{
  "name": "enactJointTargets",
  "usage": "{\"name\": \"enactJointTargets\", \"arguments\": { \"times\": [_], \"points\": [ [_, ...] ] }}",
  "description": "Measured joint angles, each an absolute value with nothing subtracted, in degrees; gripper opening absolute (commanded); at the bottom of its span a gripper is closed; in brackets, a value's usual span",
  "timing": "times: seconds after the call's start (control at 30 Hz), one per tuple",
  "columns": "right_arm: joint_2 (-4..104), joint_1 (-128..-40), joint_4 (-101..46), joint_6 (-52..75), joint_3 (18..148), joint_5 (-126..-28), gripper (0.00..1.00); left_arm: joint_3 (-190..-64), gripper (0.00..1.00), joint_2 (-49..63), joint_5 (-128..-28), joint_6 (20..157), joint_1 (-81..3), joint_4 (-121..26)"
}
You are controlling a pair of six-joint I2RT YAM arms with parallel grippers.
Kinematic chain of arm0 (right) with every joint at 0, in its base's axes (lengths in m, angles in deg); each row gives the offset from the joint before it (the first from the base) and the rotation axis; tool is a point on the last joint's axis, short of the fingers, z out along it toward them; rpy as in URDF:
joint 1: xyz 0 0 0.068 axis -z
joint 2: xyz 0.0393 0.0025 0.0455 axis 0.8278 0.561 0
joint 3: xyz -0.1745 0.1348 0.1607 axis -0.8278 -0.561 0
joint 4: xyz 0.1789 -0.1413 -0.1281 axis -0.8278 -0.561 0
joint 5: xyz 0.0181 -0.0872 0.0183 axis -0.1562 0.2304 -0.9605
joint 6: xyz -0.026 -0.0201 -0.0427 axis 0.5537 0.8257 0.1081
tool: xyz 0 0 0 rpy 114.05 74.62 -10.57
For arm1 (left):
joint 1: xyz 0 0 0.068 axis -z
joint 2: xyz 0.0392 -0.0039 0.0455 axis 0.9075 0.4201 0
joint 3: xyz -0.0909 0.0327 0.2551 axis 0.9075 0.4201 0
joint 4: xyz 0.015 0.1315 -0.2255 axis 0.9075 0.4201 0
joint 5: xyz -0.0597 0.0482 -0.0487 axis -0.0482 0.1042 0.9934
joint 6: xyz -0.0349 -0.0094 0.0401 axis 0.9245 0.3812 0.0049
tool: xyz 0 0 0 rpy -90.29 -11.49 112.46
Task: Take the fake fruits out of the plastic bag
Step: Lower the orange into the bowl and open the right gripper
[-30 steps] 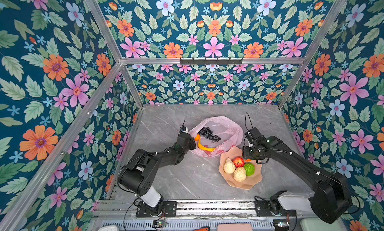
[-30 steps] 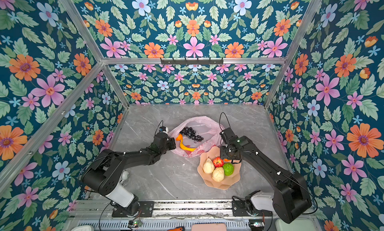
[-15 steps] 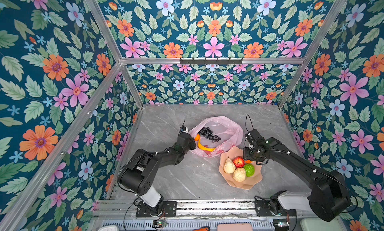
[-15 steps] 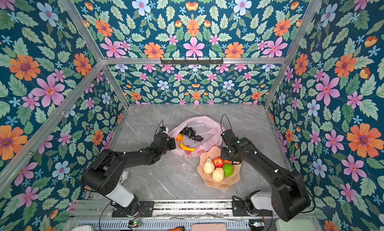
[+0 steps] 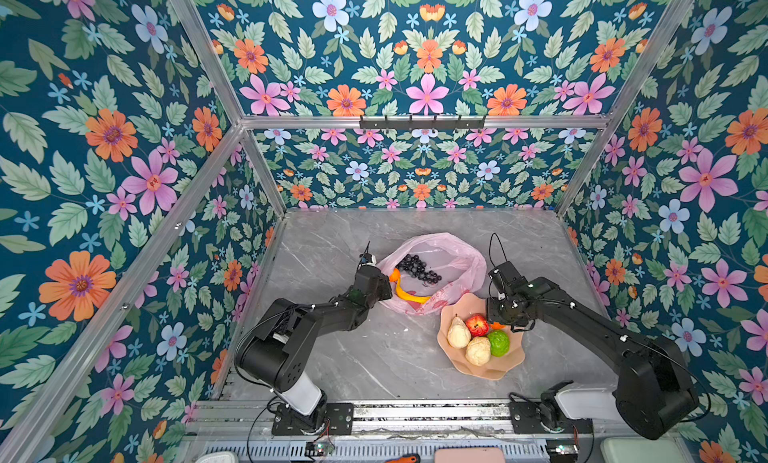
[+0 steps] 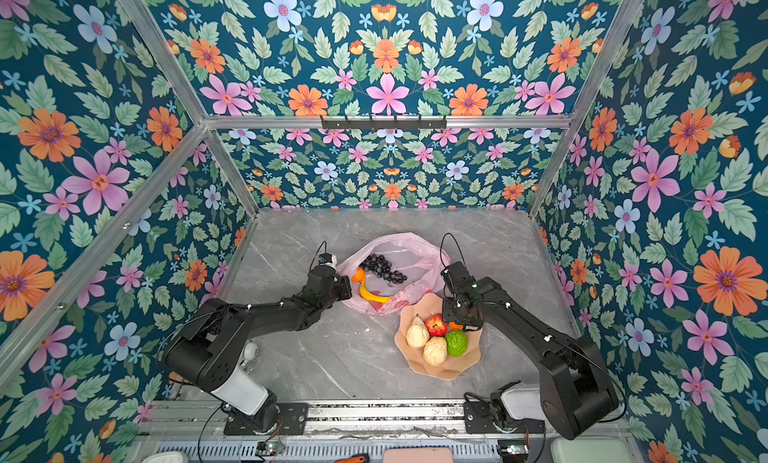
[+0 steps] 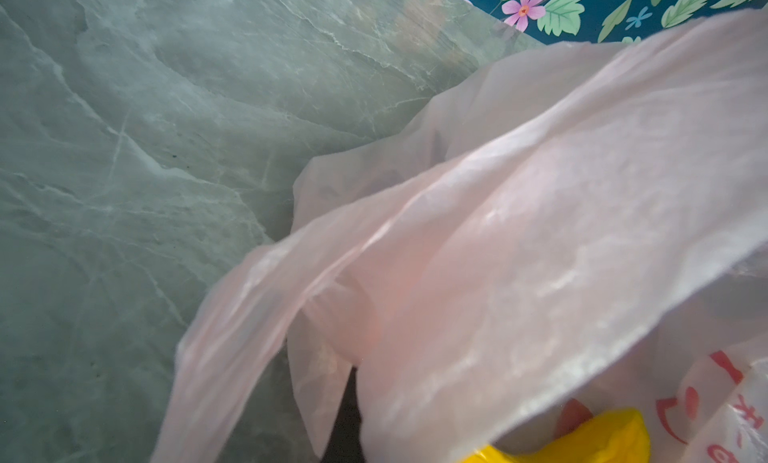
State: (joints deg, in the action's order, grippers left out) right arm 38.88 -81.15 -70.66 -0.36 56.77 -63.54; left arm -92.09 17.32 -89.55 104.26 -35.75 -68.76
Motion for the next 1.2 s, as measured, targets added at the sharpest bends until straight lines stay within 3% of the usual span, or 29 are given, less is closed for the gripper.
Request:
{"name": "enactJointTargets", "arguments": {
  "times": [0.37, 0.53, 1.2],
  "points": [
    [38.4, -81.2, -69.9, -0.6, 56.6, -64.0, 0.75, -92.1, 0.00, 17.3, -89.5, 104.2, -35.7, -68.8],
    [37.5, -81.2, -69.9, -0.6, 56.6, -64.0, 0.75, -92.3, 0.00, 17.4, -89.5, 103.8, -35.7, -68.8],
    [39.6, -81.2, -69.8, -0.6, 56.9, -65.1, 0.64, -92.4, 0.00, 17.6, -89.4, 103.2, -35.7, -68.7]
  ]
}}
